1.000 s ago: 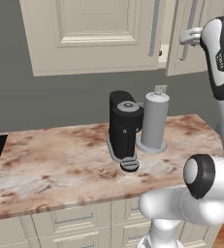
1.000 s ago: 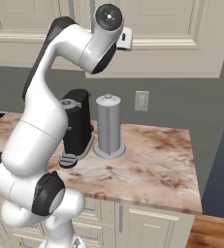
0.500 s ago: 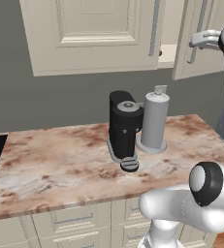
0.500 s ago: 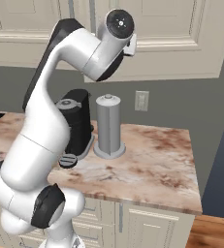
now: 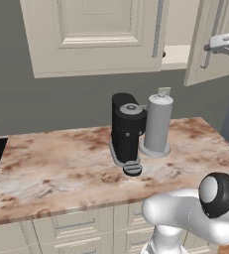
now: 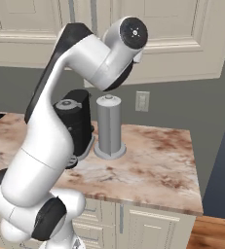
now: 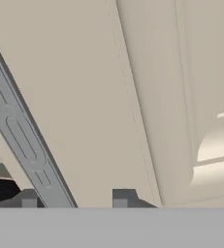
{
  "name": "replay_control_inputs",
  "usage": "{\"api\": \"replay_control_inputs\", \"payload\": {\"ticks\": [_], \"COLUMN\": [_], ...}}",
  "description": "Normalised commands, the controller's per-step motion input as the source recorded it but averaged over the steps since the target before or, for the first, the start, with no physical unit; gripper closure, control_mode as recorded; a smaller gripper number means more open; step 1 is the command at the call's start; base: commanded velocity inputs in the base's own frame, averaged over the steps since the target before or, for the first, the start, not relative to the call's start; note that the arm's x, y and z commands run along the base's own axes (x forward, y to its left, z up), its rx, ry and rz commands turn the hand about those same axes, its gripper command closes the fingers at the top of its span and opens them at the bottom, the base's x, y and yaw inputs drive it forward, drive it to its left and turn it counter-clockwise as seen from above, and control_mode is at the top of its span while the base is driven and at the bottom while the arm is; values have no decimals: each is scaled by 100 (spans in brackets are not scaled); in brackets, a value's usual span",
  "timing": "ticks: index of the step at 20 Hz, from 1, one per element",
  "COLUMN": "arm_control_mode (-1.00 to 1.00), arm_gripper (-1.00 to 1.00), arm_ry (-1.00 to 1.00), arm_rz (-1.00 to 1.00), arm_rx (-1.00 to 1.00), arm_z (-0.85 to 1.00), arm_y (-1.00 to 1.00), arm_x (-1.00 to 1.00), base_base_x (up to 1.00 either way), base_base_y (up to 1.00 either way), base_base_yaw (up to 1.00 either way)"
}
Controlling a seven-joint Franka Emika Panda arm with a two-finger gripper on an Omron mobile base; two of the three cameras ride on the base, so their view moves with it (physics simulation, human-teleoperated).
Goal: Open the cabinet, pick the kettle from the cabinet, and place it in the sink.
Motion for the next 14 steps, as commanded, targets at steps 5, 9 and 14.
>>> {"api": "replay_control_inputs", "payload": {"ticks": [5,9,14], "arm_control_mode": [-100,-100,-100], "arm_gripper": [100,100,100], "arm_ry": [0,2,1], "arm_rz": [7,5,6], "arm_rx": [8,7,7], "arm_z": [-4,-5,-4], "arm_y": [-100,-100,-100], "arm_x": [-27,-30,-26], "base_base_x": [0,0,0], "base_base_y": [0,0,0], "base_base_yaw": [0,0,0]}}
